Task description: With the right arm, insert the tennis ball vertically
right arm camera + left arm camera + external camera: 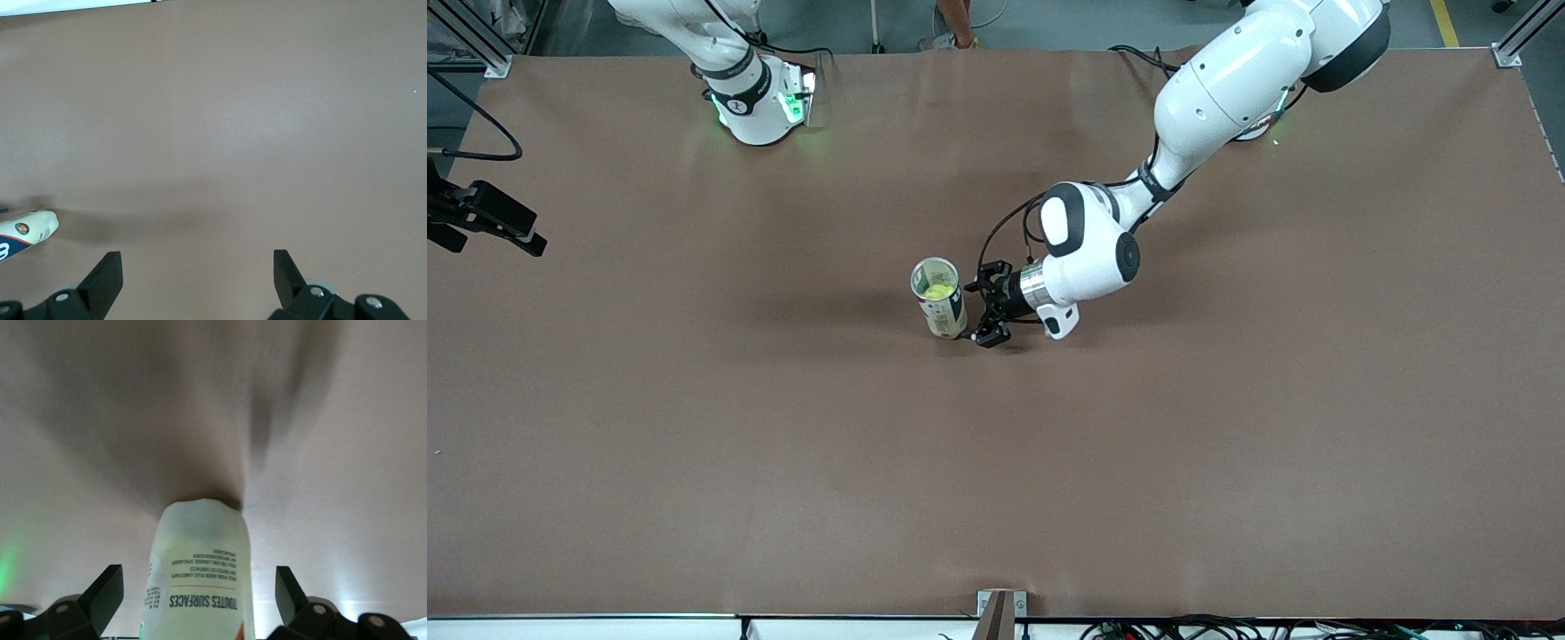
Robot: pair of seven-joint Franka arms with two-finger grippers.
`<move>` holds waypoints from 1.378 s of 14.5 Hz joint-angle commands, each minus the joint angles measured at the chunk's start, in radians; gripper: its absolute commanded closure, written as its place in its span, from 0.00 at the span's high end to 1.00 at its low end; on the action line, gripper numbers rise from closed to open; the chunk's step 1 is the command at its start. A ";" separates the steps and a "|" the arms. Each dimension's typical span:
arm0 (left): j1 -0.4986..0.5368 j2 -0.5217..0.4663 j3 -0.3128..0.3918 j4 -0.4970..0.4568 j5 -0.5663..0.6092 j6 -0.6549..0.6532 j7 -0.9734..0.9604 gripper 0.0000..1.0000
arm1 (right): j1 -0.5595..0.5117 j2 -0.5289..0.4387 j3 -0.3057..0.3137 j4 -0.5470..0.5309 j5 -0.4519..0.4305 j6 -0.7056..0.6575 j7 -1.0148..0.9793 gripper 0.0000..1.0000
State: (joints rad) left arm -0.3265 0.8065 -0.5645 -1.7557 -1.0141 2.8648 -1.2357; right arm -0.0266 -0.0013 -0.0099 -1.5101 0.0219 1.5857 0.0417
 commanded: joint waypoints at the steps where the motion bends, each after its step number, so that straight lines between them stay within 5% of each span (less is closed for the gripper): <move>1: 0.053 -0.084 -0.011 -0.088 -0.021 -0.005 0.038 1.00 | 0.005 0.009 -0.001 0.004 -0.019 0.004 -0.008 1.00; 6: 0.156 -0.206 0.015 -0.177 0.035 -0.134 0.134 1.00 | 0.002 0.018 -0.001 0.010 -0.020 0.026 -0.008 1.00; 10: 0.314 -0.260 0.054 -0.156 0.340 -0.343 0.128 1.00 | 0.005 0.018 -0.001 0.011 -0.020 0.036 -0.009 1.00; 14: 0.512 -0.251 0.061 0.009 0.794 -0.620 0.130 1.00 | 0.004 0.017 -0.001 0.014 -0.019 0.036 -0.008 1.00; 20: 0.587 -0.243 0.072 0.218 1.035 -0.919 0.306 1.00 | 0.002 0.017 -0.001 0.014 -0.013 0.036 -0.002 1.00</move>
State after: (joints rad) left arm 0.2633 0.5608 -0.4989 -1.5981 -0.0310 2.0178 -0.9975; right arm -0.0263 0.0123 -0.0104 -1.5078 0.0184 1.6217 0.0416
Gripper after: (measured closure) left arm 0.000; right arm 0.000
